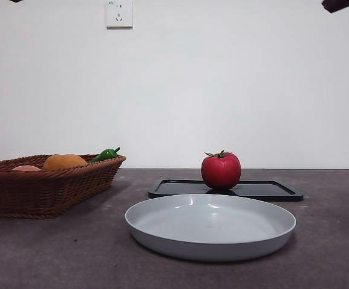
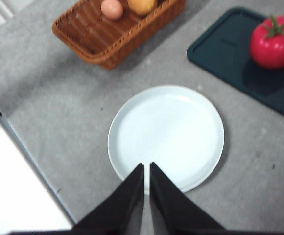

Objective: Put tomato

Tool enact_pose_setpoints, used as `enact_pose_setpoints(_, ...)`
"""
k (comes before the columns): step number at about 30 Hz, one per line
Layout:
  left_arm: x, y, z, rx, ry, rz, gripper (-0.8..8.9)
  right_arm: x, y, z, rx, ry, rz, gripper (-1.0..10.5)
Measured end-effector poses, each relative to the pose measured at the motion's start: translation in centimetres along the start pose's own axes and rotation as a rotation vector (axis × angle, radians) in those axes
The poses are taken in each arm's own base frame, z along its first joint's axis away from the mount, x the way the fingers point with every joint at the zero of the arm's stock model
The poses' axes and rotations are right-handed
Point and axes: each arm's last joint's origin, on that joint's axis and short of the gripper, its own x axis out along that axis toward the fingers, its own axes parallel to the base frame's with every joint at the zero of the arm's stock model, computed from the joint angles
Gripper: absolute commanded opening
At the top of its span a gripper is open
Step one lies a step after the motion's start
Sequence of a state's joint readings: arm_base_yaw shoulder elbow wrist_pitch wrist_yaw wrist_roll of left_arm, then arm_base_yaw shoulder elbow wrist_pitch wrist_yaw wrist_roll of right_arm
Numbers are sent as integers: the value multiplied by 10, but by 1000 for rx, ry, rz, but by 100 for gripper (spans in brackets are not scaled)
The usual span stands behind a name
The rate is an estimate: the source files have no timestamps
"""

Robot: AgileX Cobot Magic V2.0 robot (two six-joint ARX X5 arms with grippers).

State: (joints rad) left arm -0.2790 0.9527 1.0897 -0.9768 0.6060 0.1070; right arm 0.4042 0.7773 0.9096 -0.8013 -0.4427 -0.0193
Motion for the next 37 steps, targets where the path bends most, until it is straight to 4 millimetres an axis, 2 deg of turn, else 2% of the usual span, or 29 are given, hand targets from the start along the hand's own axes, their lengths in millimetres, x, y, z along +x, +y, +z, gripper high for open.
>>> enact_pose_setpoints(8, 0, 0, 0, 0, 0, 0, 8, 0, 0, 6, -27, -58, -1, 6)
enact_pose_setpoints(27, -1, 0, 4, 40, -40, 15, 8, 0, 0, 6, -28, -58, -2, 6)
enact_pose_setpoints(29, -7, 0, 8, 99, -105, 34, 8, 0, 0, 6, -28, -58, -2, 6)
enact_pose_setpoints(32, -24, -2, 20, 263, -295, 105, 8, 0, 0, 6, -28, -58, -2, 6)
enact_pose_setpoints(37, -63, -10, 35, 525, -635, 306, 7, 0, 0, 6, -28, -58, -2, 6)
